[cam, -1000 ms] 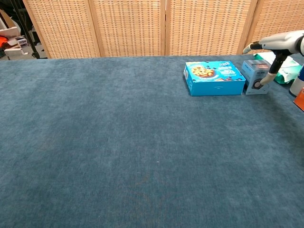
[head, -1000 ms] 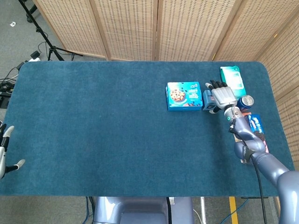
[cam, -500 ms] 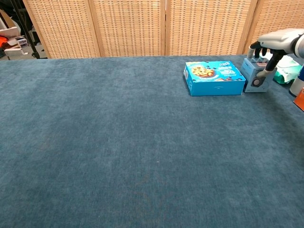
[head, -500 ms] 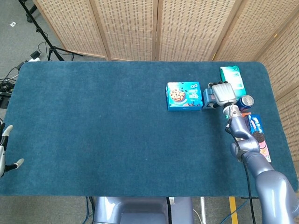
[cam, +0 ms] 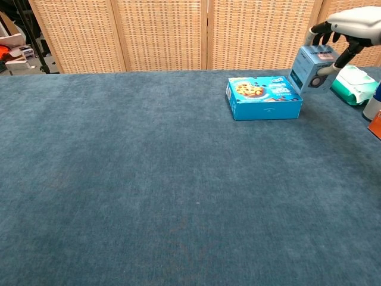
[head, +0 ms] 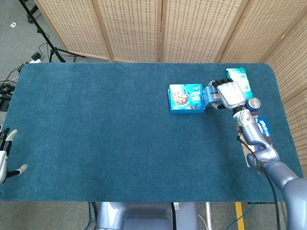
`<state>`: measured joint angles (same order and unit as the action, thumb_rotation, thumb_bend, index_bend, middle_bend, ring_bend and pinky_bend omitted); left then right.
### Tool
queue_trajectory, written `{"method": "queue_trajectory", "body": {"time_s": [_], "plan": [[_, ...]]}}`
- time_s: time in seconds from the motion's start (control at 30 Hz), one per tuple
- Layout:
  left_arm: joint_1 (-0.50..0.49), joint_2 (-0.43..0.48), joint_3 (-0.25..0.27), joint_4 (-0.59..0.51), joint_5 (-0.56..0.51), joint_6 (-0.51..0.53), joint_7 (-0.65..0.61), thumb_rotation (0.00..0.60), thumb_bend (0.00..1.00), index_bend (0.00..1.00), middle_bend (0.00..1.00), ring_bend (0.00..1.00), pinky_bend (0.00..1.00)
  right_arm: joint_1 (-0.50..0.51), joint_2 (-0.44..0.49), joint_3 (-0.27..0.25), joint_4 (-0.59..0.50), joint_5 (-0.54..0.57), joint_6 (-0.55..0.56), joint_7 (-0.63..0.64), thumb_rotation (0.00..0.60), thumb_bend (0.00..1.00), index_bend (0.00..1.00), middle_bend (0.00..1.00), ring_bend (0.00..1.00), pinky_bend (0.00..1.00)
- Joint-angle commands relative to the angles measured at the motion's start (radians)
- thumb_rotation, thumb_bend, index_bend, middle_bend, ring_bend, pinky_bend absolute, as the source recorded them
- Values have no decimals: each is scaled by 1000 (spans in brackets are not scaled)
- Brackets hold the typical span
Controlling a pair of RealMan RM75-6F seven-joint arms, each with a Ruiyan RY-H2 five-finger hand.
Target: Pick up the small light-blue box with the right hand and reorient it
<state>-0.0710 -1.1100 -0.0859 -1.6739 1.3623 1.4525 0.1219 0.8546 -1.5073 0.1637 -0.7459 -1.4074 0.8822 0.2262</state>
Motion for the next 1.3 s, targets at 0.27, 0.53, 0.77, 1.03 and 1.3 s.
{"method": "queue_trajectory", "body": {"time_s": [0.27,0.53,0.77,1.03,1.3], "plan": [[24,31,30,-6,75,43,-69,600,0,0,0,0,0,-160,308,15,-794,153,177,-515,600,569,366,460,303,272],[43,55,39,1,115,84,-139,600,0,0,0,0,0,-165,225,9,-1008,356,268,-899,600,591,366,462,323,271],[48,66,43,6,125,89,-170,600,0,0,0,0,0,-123,104,14,-1099,524,345,-1132,600,620,366,462,331,272],[50,71,42,14,125,92,-194,600,0,0,0,0,0,-61,-13,58,-1091,731,396,-1261,600,621,366,455,331,272],[46,68,41,18,120,82,-191,600,0,0,0,0,0,-59,0,71,-1064,799,287,-1145,600,189,5,0,0,115]]}}
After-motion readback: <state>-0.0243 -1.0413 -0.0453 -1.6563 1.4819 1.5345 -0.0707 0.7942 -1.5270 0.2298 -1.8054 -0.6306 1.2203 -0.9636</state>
